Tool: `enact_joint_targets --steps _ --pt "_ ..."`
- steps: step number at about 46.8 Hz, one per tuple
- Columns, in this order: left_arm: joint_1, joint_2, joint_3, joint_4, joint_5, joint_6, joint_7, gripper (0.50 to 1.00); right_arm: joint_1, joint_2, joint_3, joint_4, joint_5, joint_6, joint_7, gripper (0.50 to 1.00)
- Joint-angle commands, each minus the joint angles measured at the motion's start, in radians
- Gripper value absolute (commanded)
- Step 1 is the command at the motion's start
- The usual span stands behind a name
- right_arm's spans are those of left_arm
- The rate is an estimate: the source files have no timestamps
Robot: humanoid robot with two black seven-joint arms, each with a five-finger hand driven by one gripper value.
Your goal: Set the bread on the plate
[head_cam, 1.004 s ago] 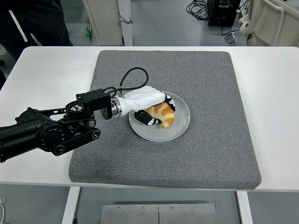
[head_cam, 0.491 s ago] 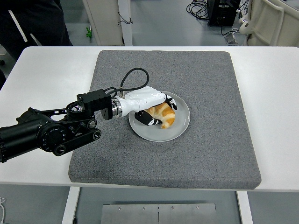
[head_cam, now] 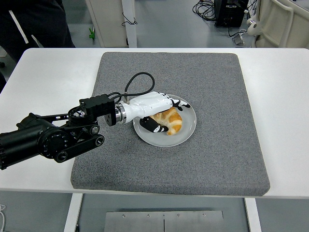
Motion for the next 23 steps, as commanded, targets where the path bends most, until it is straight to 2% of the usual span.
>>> enact_joint_targets --steps 1,11,17,23 --pt "-0.003 0.007 0.000 -0.009 0.000 -0.003 -0.003 0.867 0.000 0.000 0.000 0.000 0.000 0.000 0.000 1.000" --pt "-0.014 0.018 -0.003 -0.038 -0.012 -0.011 -0.018 0.890 0.000 0.000 0.000 0.000 0.000 0.000 0.000 1.000" --pt "-0.023 0.049 -0.011 -0.107 -0.012 -0.012 -0.019 0.917 0.000 0.000 0.000 0.000 0.000 0.000 0.000 1.000" --pt "-0.033 0.064 -0.020 -0.141 -0.014 -0.012 -0.019 0.924 0.000 0.000 0.000 0.000 0.000 0.000 0.000 1.000"
